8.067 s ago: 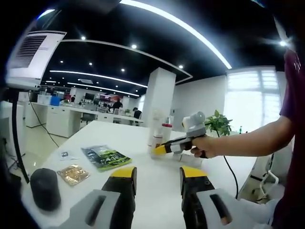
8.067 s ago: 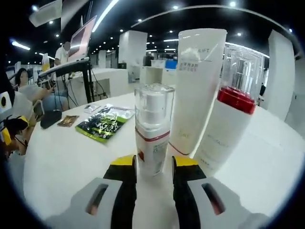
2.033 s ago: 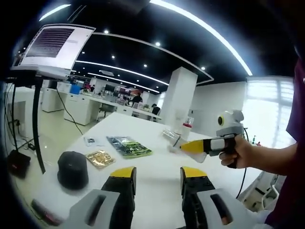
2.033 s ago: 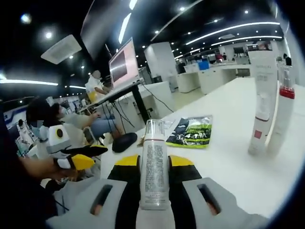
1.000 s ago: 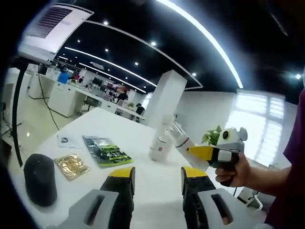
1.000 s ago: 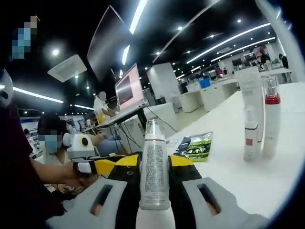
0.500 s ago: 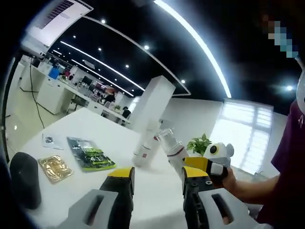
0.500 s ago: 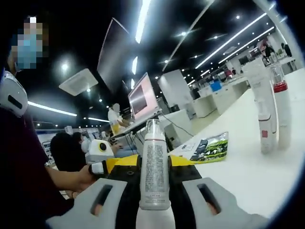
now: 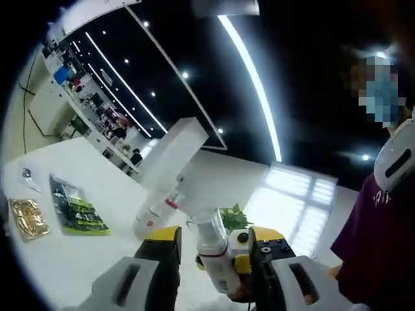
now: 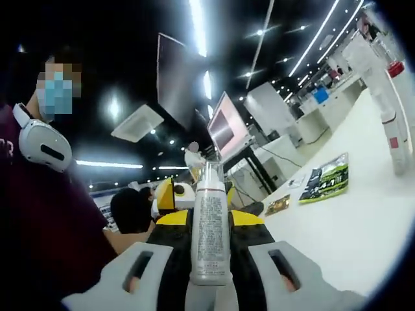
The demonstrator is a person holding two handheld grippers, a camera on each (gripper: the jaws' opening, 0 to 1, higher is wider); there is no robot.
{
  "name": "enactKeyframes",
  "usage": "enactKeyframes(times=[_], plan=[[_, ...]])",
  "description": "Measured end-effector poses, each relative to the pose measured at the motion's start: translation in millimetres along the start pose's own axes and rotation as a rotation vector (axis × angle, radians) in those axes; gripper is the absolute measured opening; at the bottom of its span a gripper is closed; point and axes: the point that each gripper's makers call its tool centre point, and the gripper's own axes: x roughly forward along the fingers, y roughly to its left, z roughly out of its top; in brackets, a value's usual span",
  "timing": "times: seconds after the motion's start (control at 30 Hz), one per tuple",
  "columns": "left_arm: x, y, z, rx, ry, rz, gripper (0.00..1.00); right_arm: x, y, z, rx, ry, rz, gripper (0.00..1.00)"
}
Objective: Arrange the skincare products in the storage area until every visible bottle or jar stands upright without overlapping.
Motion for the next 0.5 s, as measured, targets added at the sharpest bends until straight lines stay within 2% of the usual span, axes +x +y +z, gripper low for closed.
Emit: enactKeyframes(times=[0.03, 0.1, 0.17, 0.3, 0.37, 0.43, 0.5], plan=[[0, 1.1, -2.6, -0.002, 0.014, -0.001, 0.38, 1, 6, -4.5, 0.013, 0.020, 0.038, 0.20], [0, 2.9, -6.7, -0.010, 0.035, -0.006, 0.31, 4, 10, -12.1, 0.023, 0.056, 0.069, 0.20], [-1, -2.7, -14.4, -0.003, 0.074, -0.038, 0.25, 5, 14, -18.8, 0.029, 0.088, 0.096, 0.20], [-4, -3.0, -16.0, -0.016, 0.077, -0.050, 0.24, 4, 14, -21.7, 0.014, 0.093, 0.104, 0.20], [-5, -1.8, -18.5, -0.020, 0.086, -0.050, 0.22, 5, 12, -26.9, -0.032, 0.127, 0.092, 0.20], [-4, 0.0, -16.3, -0.001, 0.078, -0.029, 0.21, 8, 6, -26.5, -0.076, 0.132, 0.045, 0.21], [-1, 7.5, -13.9, 0.013, 0.078, 0.029, 0.20, 9, -2, -22.0, -0.116, 0.124, -0.012, 0.22]])
